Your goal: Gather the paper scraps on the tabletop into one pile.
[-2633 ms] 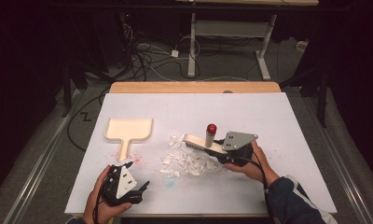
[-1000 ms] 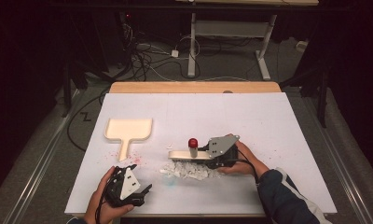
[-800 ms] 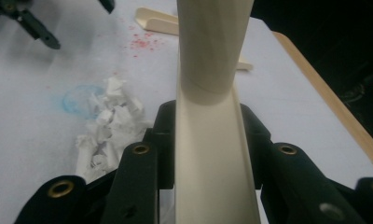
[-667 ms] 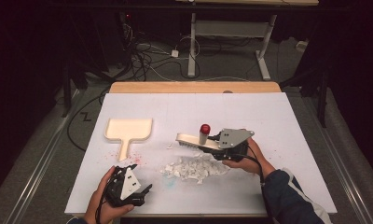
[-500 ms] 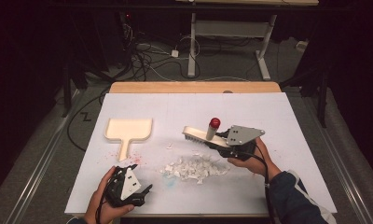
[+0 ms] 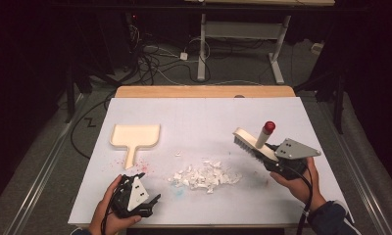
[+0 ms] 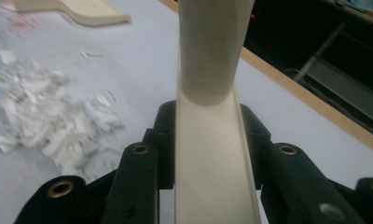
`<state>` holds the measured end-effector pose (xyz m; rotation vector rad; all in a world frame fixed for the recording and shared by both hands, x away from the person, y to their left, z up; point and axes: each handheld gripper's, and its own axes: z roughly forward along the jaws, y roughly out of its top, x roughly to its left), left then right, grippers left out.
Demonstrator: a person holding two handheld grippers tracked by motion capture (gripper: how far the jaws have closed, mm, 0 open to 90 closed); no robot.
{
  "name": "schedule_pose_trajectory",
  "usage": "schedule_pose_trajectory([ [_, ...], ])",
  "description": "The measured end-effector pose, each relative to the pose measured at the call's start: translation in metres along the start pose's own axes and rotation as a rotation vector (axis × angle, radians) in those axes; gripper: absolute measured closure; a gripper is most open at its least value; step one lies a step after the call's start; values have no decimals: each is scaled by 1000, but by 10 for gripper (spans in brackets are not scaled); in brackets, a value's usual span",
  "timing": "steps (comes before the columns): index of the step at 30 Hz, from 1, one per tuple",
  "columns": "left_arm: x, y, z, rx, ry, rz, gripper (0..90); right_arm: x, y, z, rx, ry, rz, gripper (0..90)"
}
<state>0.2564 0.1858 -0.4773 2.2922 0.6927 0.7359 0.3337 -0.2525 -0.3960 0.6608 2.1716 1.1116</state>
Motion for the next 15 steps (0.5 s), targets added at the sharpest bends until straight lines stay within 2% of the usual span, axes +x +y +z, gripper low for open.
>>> schedule_pose_trajectory([
  [3,0,1,0,0,-1,2,169,-1,-12,-8,46,-54,14,681],
  [6,-1,2,2,-1,-4,6,169,0,-23,-8,101,-125,15,682],
  [9,-2,4,3,-1,-10,15,169,3,-30,0,159,-145,31,682],
  [10,-2,4,3,1,-13,17,169,5,-31,3,172,-143,33,682],
  [13,-2,4,4,-1,-17,15,170,21,-28,13,201,-71,41,682],
  [14,-2,4,5,-4,-19,15,174,28,-26,17,210,-63,31,681],
  [15,-2,4,5,-4,-19,15,175,28,-26,17,210,-63,31,681],
])
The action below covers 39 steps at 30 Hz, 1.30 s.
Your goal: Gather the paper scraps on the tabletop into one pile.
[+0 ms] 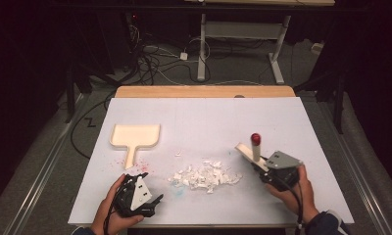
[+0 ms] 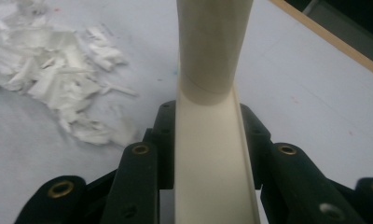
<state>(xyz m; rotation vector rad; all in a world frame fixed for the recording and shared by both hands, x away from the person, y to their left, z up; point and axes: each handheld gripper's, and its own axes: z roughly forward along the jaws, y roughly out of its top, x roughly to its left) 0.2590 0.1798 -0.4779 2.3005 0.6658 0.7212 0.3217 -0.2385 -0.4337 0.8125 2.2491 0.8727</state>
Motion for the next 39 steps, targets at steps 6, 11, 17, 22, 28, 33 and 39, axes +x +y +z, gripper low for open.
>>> schedule_pose_trajectory([
  [6,0,1,-2,-12,-1,3,175,53,29,21,-44,70,25,679],
  [11,0,0,-1,-15,-5,7,178,77,50,39,-97,119,60,680],
  [17,0,-1,-1,-12,-4,2,178,81,63,53,-129,136,94,681],
  [22,0,-1,-1,-8,0,1,178,74,71,48,-175,134,93,682],
  [28,0,-1,-2,-10,9,-5,178,57,75,35,-234,140,108,681],
  [33,2,-1,-2,-12,16,-15,177,34,79,38,-248,122,81,681],
  [39,2,-2,-1,-8,18,-16,177,10,83,74,-288,114,17,681],
])
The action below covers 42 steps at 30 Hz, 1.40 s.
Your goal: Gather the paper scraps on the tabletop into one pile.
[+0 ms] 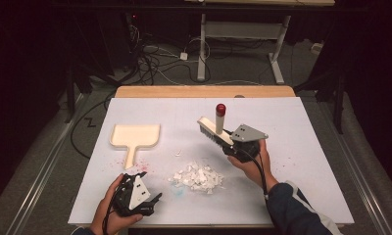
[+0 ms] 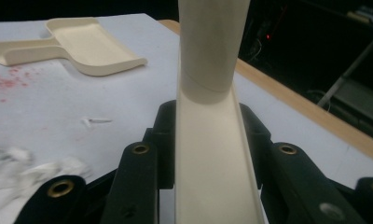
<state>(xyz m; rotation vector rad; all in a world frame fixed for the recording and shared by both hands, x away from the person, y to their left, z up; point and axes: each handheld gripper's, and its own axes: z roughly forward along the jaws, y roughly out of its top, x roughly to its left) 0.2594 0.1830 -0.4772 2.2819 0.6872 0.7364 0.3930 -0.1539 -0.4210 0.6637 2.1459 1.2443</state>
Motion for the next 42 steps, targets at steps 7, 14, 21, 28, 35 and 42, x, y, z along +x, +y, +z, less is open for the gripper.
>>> schedule_pose_trajectory([
  [7,3,-3,0,8,2,-9,177,2,0,49,32,40,-160,681],
  [14,2,-3,1,13,-4,-5,177,32,4,81,61,149,-257,679],
  [21,2,-4,-1,12,-1,-5,177,47,10,71,37,437,-333,674],
  [28,2,-4,0,16,-4,-2,177,46,9,46,41,576,-377,678],
  [35,1,-2,0,22,-8,10,177,36,9,18,0,551,-366,680],
  [42,1,-2,0,17,-6,5,177,20,14,-10,-42,342,-251,680],
])
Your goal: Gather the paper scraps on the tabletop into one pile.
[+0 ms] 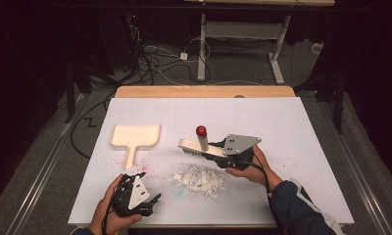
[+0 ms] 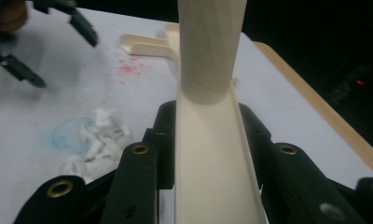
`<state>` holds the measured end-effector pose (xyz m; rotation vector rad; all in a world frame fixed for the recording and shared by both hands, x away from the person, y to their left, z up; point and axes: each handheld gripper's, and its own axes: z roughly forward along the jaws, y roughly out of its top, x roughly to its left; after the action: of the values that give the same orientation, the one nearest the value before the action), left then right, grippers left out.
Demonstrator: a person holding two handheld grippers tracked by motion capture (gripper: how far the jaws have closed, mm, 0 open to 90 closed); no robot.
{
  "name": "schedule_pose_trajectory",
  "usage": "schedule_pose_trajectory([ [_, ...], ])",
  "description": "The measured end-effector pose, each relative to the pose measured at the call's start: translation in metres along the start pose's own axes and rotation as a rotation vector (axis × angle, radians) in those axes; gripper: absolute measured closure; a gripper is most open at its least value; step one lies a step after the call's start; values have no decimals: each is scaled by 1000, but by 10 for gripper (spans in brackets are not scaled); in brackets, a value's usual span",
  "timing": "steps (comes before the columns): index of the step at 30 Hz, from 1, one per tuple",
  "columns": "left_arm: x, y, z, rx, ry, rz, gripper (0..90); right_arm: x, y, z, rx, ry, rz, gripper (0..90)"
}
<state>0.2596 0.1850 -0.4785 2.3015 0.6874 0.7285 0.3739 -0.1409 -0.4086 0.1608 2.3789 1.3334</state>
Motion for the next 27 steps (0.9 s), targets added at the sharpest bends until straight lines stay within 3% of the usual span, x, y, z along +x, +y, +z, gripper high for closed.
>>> schedule_pose_trajectory([
  [2,0,0,-1,1,1,6,177,0,-1,-10,15,-60,35,679],
  [4,0,-1,-2,-3,1,4,177,0,-5,-22,38,-91,84,680],
  [5,0,-1,-2,-3,1,4,177,0,-5,-22,38,-91,84,680],
  [6,-1,-1,-3,-3,4,4,177,3,-12,-35,67,-109,138,680],
  [7,-1,-1,-3,-3,6,4,177,3,-12,-35,67,-109,138,680],
  [8,0,-2,-5,-7,7,1,177,6,-19,-47,114,-133,156,680],
  [10,0,-2,-6,-10,10,0,177,10,-25,-58,145,-148,184,680],
  [13,0,-2,-6,-11,10,2,177,14,-30,-70,186,-156,186,680],
  [14,0,-2,-6,-9,11,4,177,20,-34,-83,230,-164,174,680],
  [18,0,-1,-5,-7,8,9,177,30,-48,-106,239,-132,216,681],
  [21,-1,0,-4,-8,5,9,177,35,-55,-110,246,-113,237,680],
  [25,-2,2,-3,-10,1,15,177,43,-57,-104,242,-98,247,682],
  [27,-2,3,-2,-8,-1,18,177,49,-50,-90,213,-54,259,681],
])
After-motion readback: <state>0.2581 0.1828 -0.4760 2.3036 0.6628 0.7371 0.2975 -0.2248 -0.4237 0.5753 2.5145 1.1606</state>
